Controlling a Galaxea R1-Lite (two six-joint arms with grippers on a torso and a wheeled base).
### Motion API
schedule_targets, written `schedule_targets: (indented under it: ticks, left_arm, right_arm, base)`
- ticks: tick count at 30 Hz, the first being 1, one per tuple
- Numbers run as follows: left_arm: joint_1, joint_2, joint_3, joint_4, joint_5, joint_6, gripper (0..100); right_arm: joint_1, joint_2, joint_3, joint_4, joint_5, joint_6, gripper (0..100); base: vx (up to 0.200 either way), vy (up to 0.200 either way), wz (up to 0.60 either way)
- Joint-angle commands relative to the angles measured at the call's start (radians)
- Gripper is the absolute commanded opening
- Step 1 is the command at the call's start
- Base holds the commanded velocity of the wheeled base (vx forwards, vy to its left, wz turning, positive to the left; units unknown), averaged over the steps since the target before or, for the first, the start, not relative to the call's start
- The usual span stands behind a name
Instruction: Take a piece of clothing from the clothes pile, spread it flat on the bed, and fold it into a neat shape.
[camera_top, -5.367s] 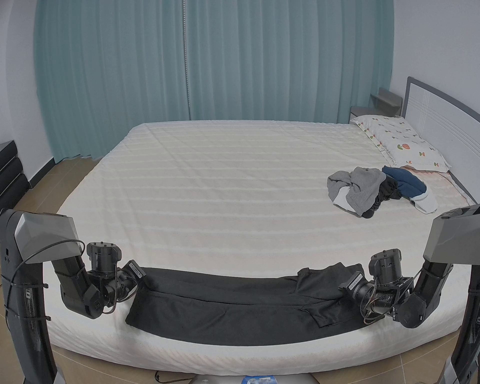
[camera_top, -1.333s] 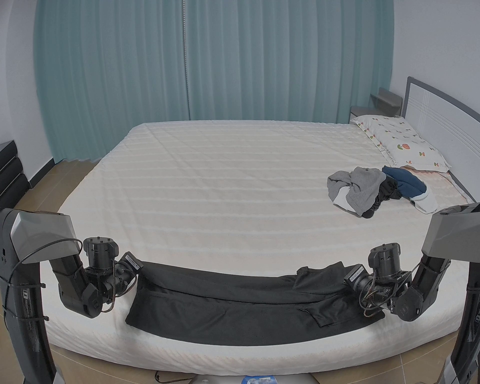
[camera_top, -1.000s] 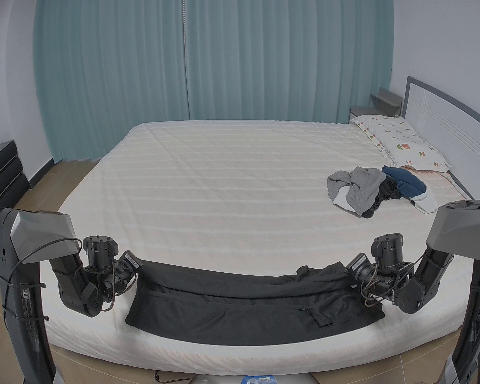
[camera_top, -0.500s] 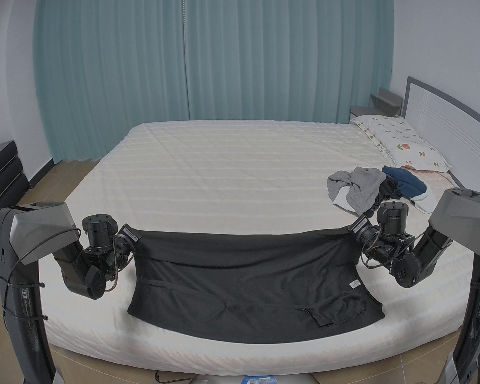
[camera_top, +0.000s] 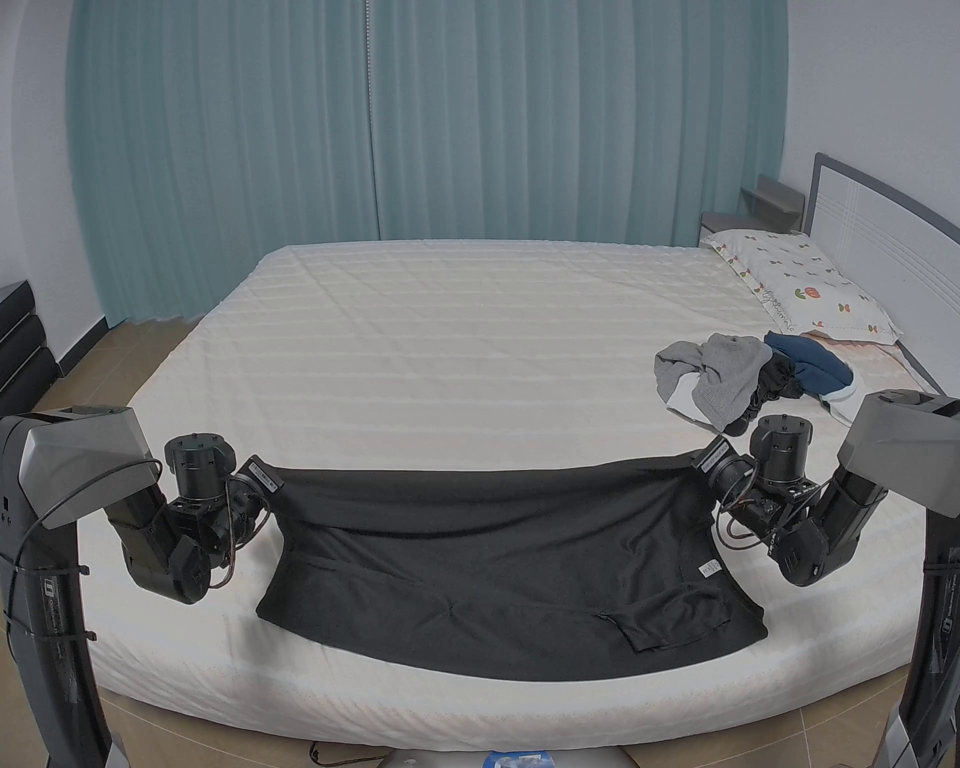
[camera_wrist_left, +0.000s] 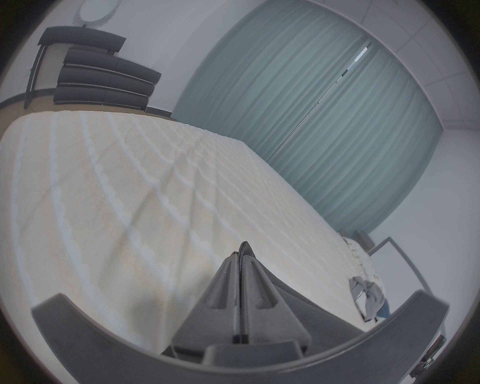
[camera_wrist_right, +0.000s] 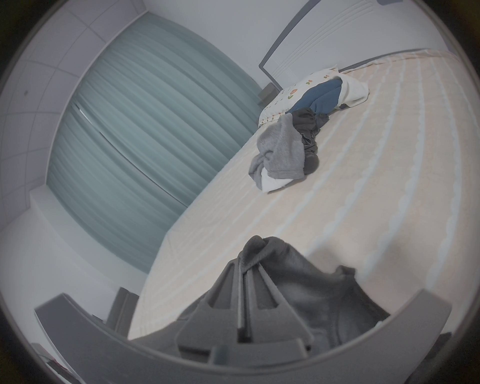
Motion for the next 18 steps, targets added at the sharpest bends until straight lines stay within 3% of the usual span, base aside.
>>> schedule_targets:
  ticks: [1,7,18]
  left_arm:
    - [-0.001,-0.002,0.072,-0.004,0.000,0.049,0]
    - [-0.001,0.009,0.158,-0.004,-0.003,0.144,0]
    - [-0.027,0.031,0.280,-0.004,0.003,0.233,0]
  right_arm:
    - [-0.004,-0.020,0.096,-0.012,0.005,-0.046,0]
    - [0.004,-0.026,0.292,-0.100,0.058,-0.069,0]
    - [0.009,0.169,0.461,-0.351,0.061,-0.128,0]
  base:
    - [0.000,0.000,0.00]
    - [0.000,0.000,0.00]
    - [0.000,0.000,0.00]
